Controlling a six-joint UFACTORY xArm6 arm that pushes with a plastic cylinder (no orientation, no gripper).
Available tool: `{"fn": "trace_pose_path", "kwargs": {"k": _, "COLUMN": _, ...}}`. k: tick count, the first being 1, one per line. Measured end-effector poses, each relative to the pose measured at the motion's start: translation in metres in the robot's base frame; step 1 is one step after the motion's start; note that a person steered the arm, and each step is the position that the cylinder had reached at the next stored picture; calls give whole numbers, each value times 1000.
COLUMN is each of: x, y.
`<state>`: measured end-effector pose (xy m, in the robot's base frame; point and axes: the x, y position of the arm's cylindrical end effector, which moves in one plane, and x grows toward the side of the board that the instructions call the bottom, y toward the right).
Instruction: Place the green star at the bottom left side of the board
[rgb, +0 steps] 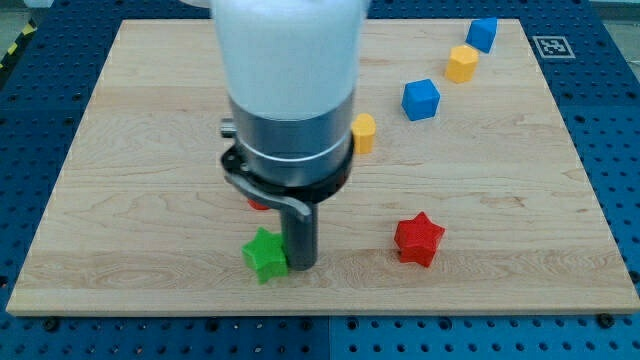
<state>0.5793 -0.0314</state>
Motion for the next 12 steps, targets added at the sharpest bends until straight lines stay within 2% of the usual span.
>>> {"fn": "trace_pose_path", "kwargs": {"k": 2, "x": 2, "y": -7}}
{"fn": "trace_pose_path", "kwargs": {"k": 7, "x": 6, "y": -69}}
{"fn": "trace_pose_path", "kwargs": {"k": 12, "x": 6, "y": -148}}
